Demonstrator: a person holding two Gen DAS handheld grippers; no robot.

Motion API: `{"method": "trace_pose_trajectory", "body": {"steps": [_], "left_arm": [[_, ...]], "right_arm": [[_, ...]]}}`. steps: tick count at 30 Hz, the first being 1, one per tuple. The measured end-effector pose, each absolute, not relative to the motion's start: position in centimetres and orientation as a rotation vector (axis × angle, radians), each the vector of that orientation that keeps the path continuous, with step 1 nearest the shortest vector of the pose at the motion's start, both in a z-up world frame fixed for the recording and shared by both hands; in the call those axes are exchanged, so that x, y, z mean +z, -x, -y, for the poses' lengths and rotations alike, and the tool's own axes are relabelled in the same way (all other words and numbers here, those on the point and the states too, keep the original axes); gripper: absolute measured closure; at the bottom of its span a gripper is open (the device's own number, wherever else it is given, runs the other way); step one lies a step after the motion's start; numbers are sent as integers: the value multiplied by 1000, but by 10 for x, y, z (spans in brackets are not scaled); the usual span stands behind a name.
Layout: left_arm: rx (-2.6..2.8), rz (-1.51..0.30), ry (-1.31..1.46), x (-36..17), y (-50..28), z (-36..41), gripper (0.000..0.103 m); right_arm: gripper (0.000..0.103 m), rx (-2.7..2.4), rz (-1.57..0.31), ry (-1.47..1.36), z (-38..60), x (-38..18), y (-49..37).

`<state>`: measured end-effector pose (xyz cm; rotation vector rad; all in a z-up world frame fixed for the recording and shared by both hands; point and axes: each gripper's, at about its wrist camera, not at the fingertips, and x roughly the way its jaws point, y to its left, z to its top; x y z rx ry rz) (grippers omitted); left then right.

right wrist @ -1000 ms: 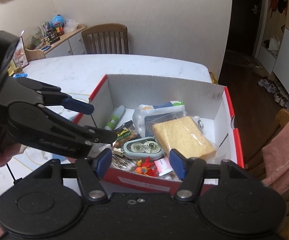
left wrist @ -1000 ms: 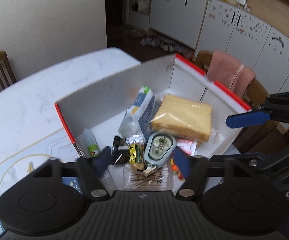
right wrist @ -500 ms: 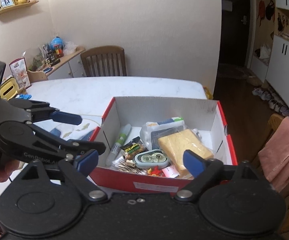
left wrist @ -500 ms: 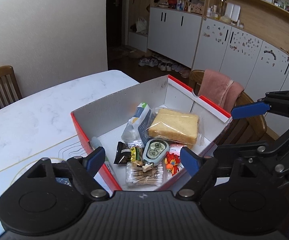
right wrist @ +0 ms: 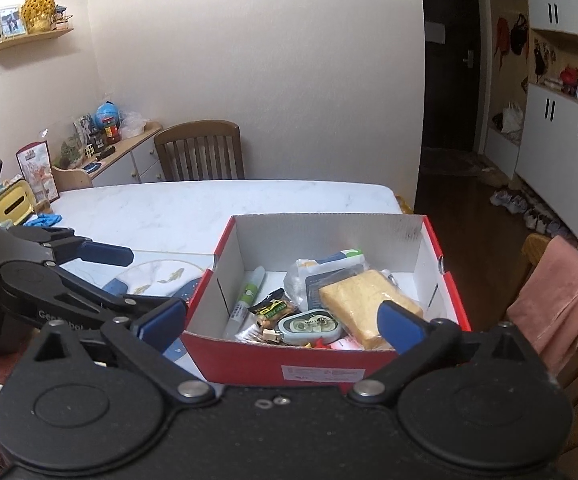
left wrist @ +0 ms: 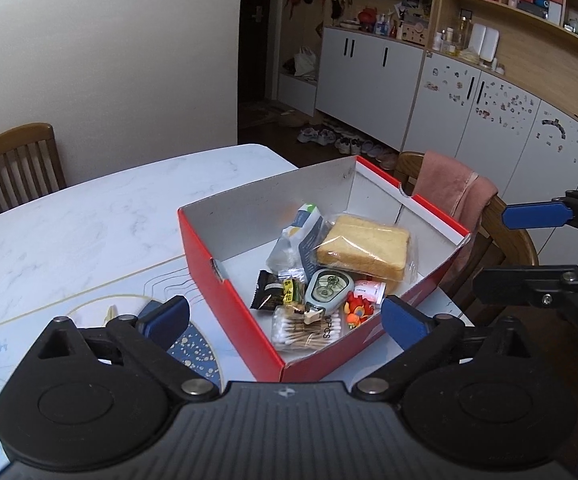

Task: Organize objects

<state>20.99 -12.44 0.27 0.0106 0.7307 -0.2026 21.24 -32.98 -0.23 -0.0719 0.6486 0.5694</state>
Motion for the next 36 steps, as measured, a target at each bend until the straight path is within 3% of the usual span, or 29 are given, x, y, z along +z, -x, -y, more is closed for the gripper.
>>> {"method": "trace_pose_trajectory", "body": {"steps": [36], "left_arm": [[-221,-639,-25,4,-175,132,1]], "right_arm": [[1,494,-623,15,335,-8,-185]]}}
